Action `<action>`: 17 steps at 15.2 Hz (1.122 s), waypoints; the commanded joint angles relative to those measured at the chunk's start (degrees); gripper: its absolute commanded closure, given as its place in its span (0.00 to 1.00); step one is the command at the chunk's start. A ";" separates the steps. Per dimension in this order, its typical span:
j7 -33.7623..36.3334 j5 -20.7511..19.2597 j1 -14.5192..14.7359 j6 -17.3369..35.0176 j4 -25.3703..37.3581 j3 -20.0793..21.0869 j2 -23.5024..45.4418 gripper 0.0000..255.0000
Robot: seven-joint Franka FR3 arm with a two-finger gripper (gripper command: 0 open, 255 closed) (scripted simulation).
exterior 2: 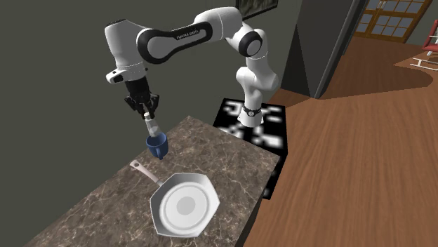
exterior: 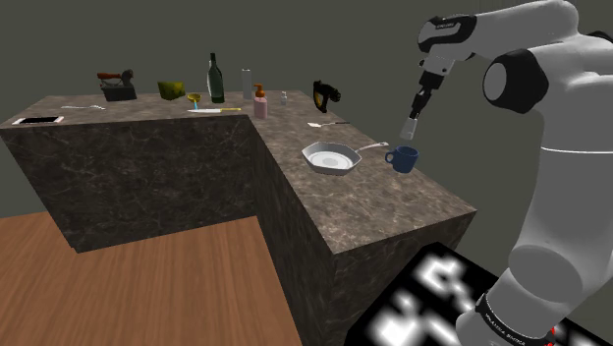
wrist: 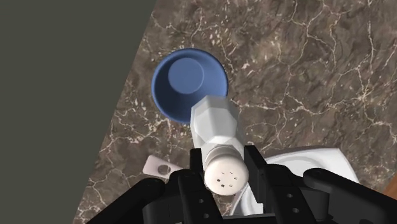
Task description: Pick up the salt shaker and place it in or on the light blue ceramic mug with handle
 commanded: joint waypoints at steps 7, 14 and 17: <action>-1.16 0.22 0.92 6.16 -6.47 0.22 -0.19 1.00; -1.73 0.54 1.15 8.59 -8.77 0.36 0.07 1.00; -1.73 0.54 1.15 8.59 -8.77 0.35 0.08 1.00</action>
